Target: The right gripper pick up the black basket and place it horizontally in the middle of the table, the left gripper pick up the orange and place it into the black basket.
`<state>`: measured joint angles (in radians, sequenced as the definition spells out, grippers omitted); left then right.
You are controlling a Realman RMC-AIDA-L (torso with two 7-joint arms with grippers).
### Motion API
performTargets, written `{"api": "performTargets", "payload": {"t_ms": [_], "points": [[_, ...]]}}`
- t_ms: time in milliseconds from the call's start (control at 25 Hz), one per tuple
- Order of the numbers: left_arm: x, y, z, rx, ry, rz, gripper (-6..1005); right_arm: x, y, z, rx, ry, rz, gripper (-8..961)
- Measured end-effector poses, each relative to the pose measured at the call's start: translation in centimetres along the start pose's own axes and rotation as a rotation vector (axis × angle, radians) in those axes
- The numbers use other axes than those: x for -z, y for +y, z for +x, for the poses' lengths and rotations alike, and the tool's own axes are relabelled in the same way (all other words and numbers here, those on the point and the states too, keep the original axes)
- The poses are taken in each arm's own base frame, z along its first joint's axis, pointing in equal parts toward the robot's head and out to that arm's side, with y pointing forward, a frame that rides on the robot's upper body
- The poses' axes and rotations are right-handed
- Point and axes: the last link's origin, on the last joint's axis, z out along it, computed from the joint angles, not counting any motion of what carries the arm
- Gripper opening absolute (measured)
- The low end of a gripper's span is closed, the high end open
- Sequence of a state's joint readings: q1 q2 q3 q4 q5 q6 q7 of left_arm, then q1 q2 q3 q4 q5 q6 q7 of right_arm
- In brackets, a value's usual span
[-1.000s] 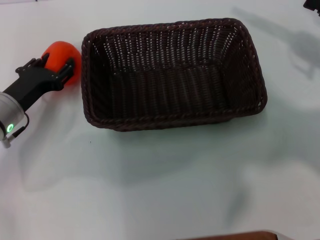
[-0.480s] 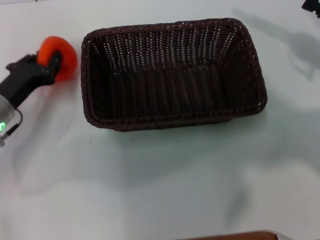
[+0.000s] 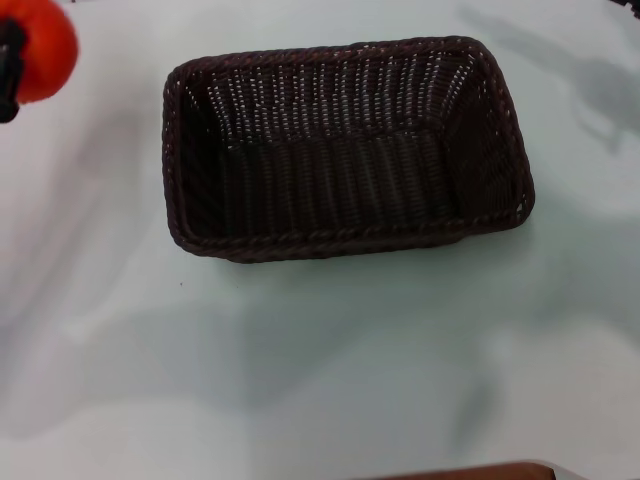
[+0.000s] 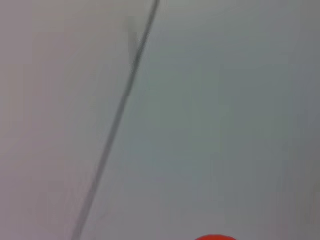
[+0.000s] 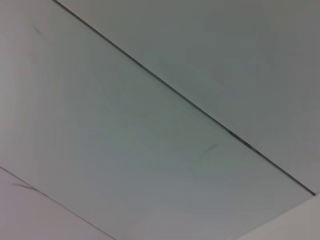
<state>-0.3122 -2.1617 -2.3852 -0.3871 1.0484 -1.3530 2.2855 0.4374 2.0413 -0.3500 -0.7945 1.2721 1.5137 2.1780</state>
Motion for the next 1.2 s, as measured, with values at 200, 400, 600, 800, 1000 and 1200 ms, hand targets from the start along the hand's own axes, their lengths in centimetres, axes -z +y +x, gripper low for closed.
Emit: {"api": "performTargets", "payload": {"t_ms": [200,400,600,800,1000,1200], "points": [[-1.9,4.4,-0.1,0.023,0.026,-0.239,258,-0.3,-0.4,0.2,0.016,0.015,0.026,687],[-3.7,8.7,-1.6,-0.013,-0.042,-0.459,213,-0.5,-0.5,0.0,0.031,0.012,0.036,687],[-4.3,11.5,-2.7,-0.088,-0.074,-0.603,185,-0.4,-0.5,-0.6,0.048,0.018,0.040,687],[-4.6,12.0,-3.1,-0.076,-0.093,-0.617,374,-0.4,-0.5,-1.1,0.077,0.059,0.064,686],[-4.4,11.5,-3.3,-0.065,-0.096,-0.581,510,-0.3,-0.3,-1.5,0.095,0.109,0.092,686],[-3.3,8.6,-3.1,-0.042,-0.050,-0.370,619,-0.6,-0.1,-2.2,0.183,0.158,0.109,686]]}}
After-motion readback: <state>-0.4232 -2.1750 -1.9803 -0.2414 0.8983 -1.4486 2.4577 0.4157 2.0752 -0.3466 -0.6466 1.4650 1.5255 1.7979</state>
